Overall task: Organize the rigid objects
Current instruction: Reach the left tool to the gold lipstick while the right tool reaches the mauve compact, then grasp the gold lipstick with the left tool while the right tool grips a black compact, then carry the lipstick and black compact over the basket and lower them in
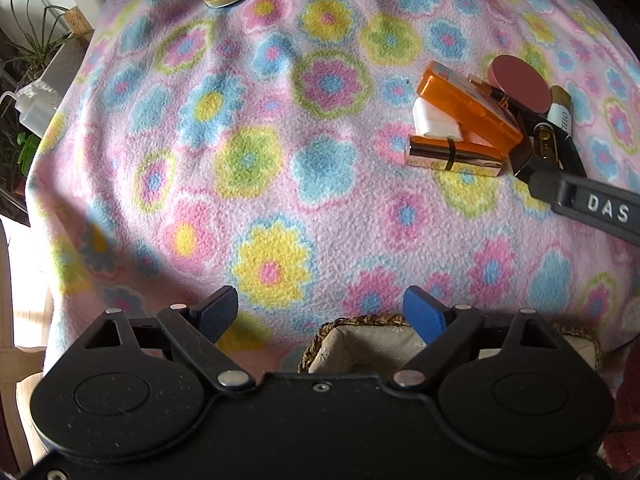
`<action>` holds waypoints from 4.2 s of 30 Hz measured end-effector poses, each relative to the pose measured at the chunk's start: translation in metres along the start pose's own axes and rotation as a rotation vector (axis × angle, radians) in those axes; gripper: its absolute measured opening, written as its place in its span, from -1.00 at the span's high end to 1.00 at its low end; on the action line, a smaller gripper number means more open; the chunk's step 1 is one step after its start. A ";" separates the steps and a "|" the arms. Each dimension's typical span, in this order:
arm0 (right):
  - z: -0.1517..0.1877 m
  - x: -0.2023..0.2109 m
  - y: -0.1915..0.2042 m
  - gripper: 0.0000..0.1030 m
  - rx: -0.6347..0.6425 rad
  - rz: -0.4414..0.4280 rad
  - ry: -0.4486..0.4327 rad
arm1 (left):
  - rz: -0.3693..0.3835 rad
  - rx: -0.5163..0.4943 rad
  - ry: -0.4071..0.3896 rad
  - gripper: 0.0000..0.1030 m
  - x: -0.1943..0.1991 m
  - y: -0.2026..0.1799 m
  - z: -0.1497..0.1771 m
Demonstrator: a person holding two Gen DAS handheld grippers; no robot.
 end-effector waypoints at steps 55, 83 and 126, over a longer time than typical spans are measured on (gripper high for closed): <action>-0.119 -0.037 -0.088 -0.30 -0.218 0.061 -0.021 | 0.157 -0.056 -0.090 -0.70 -0.015 -0.062 -0.082; -0.050 -0.019 -0.108 -0.28 -0.177 0.146 0.011 | 0.087 -0.115 -0.123 -0.29 -0.008 -0.076 -0.081; 0.168 0.166 -0.009 -0.25 0.006 0.055 0.042 | 0.141 -0.074 -0.123 -0.29 0.074 -0.018 0.106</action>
Point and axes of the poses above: each gripper's, at about its wrist camera, not at the fingertips, and x roughly against the way its jaws point, y to its left, z to its underside, the point moved 8 cm from there along -x, roughly the way its jaws point, and after that the axes turned 1 degree about -y, right-handed, at the moved point
